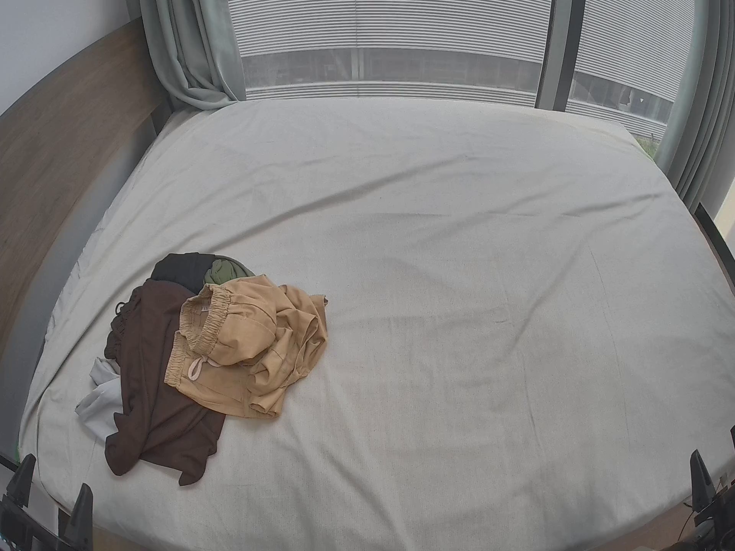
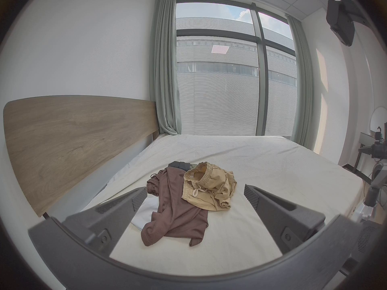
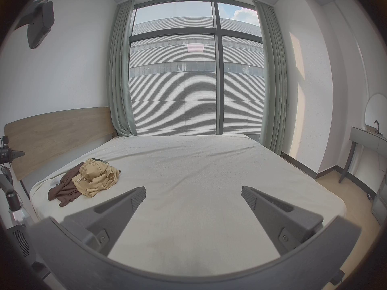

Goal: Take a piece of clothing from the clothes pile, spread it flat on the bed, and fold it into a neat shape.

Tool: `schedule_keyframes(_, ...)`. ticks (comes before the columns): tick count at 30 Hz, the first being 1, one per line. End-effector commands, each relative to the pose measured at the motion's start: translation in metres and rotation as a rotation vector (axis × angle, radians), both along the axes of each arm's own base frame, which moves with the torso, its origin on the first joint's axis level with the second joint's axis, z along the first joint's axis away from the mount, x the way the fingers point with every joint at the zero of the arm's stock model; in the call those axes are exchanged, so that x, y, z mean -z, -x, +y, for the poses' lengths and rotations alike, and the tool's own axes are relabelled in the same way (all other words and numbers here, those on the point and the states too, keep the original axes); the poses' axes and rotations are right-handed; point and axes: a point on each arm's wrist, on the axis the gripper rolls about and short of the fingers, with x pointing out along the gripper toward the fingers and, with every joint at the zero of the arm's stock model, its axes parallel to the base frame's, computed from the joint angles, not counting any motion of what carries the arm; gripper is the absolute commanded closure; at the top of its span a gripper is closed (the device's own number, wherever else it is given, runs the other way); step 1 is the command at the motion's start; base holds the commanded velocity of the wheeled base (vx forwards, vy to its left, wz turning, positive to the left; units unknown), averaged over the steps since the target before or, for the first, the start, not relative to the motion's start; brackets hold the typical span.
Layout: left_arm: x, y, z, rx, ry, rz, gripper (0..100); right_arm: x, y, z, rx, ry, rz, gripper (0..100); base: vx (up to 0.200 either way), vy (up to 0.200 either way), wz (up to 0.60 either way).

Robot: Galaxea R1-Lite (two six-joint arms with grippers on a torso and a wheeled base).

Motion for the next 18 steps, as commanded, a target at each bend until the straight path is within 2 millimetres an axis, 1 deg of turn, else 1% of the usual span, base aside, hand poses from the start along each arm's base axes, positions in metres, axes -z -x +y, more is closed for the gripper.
schedule_keyframes(1,0.005,0.000,0.000,-0.001,-0.001,0.001,0,0.005,0.000,0.000,0.000,-0.001,0.001,0,0.000,0.000,0.00)
schedule_keyframes(14,0.004,0.000,0.000,0.006,-0.013,-0.012,0,0.005,0.000,0.000,0.000,-0.002,0.001,0,0.000,0.000,0.00)
schedule_keyframes(15,0.000,0.001,0.000,0.006,-0.007,-0.038,0,0.005,0.000,0.000,0.000,-0.002,0.001,0,0.000,0.000,0.00)
schedule_keyframes(16,-0.011,0.003,0.000,0.012,-0.004,-0.104,0,0.005,0.000,0.000,0.000,-0.002,0.001,0,0.000,0.000,0.00)
schedule_keyframes(17,-0.033,0.008,0.000,0.006,0.000,-0.205,0,0.005,0.000,0.000,0.002,-0.002,0.001,0,0.000,0.000,0.00)
schedule_keyframes(18,-0.043,0.009,0.000,0.007,-0.001,-0.215,0,0.005,0.000,0.000,0.000,-0.001,0.001,0,0.000,0.000,0.00)
